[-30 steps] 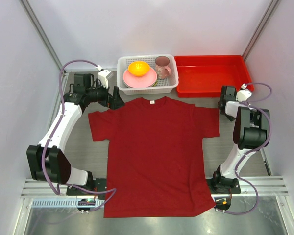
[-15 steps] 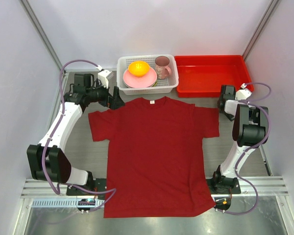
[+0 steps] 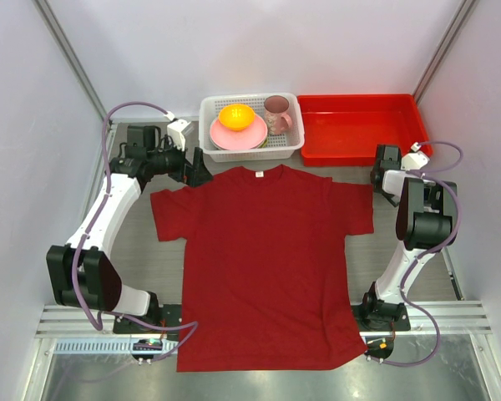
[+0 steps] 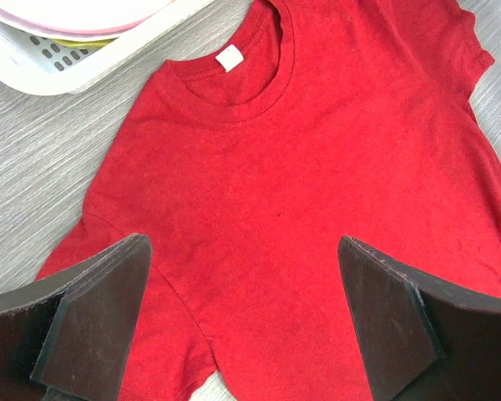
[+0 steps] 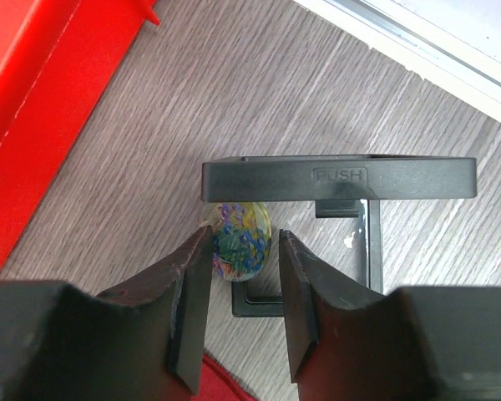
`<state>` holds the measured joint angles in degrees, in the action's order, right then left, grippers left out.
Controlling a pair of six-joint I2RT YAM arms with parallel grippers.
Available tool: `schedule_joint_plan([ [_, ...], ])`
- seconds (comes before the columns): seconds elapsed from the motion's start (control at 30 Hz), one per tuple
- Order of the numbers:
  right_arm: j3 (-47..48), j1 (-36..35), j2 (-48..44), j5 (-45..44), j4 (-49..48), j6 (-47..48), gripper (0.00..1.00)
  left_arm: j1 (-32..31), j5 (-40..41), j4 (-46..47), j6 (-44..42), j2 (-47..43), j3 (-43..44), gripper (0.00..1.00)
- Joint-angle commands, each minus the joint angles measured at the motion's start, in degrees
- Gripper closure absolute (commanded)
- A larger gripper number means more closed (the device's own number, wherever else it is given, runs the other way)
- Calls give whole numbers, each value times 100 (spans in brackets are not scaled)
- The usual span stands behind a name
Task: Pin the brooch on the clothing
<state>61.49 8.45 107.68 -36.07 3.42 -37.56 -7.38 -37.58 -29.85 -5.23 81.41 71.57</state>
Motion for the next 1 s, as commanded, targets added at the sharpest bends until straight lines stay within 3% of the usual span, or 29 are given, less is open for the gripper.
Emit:
schedule_joint_plan([
  [0.0, 56, -27, -194, -163, 10, -67, 60, -9, -100, 163, -83, -2, 243, 2],
  [0.27, -190, -98, -765, -31, -87, 56, 69, -9, -100, 120, -83, -28, 261, 2],
  [0.4, -261, -115, -819, -75, -175, 91, 86, -1, -100, 111, -74, -46, 296, 2],
  [0.57, -191, -115, -696, 39, -184, 91, 95, -9, -83, 84, -92, -63, 331, 2],
  [0.63, -164, -115, -660, 240, -157, 126, 90, -9, -74, 58, -118, -72, 331, 2],
  [0.67, -155, -115, -660, 293, -184, 135, 79, -9, -82, 49, -127, -72, 323, 2],
  [0.77, -121, -159, -582, 408, -263, 292, 64, -9, -74, 31, -145, -63, 322, 2],
  [0.97, 222, -309, -196, 548, -246, 969, 56, -9, -91, 14, -127, 24, 410, 2],
])
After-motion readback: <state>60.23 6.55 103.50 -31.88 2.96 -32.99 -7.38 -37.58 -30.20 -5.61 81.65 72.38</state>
